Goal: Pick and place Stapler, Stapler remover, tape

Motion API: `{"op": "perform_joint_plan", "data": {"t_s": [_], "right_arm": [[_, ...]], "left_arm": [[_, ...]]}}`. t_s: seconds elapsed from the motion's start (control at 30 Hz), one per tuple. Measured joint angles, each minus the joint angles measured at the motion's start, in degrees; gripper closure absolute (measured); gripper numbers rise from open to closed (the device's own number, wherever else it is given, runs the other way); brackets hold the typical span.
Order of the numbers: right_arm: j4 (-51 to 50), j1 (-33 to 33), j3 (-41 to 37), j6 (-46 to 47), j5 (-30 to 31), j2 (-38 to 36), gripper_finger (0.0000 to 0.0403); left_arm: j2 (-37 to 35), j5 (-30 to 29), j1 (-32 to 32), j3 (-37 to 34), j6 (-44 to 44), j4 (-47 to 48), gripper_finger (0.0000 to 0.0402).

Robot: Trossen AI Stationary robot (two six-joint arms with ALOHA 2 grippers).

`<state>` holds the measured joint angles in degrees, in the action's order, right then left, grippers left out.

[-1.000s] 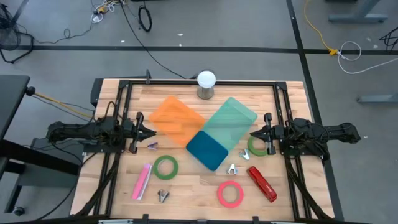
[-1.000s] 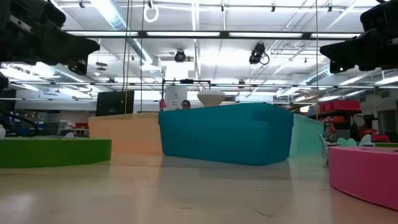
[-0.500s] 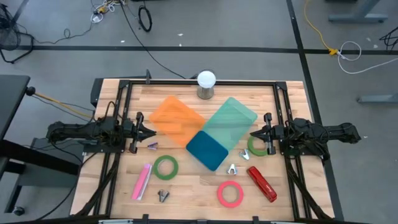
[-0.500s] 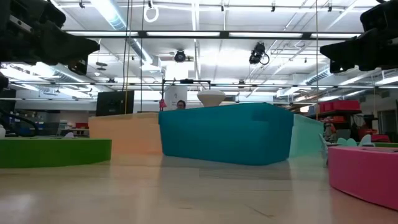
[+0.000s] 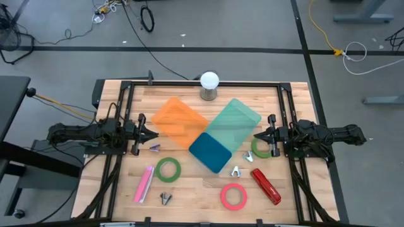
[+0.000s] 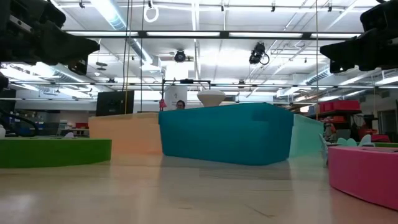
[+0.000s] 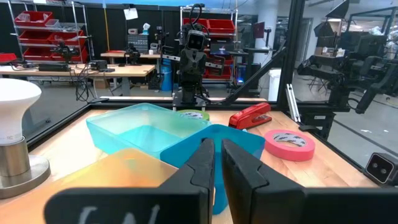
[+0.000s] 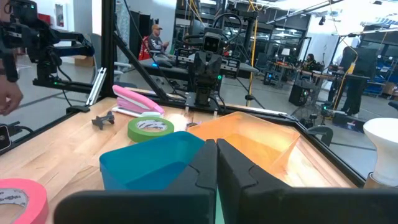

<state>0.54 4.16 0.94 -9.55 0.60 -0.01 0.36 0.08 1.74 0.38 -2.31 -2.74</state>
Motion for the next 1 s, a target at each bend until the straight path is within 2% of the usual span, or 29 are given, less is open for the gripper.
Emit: {"op": "perform_joint_plan", "data": {"t_s": [0.47, 0.73, 1.0], "right_arm": [[0.0, 0.0, 0.0, 0.0, 0.0, 0.0, 0.0397], [0.0, 0.0, 0.0, -13.9, 0.0, 0.0, 0.0397], [0.2, 0.0, 0.0, -15.1, 0.0, 0.0, 0.0397]], "left_arm": [[0.0, 0.0, 0.0, 0.0, 0.0, 0.0, 0.0369], [0.0, 0.0, 0.0, 0.0, 0.0, 0.0, 0.0369], [0.0, 0.0, 0.0, 0.0, 0.0, 0.0, 0.0369]]}}
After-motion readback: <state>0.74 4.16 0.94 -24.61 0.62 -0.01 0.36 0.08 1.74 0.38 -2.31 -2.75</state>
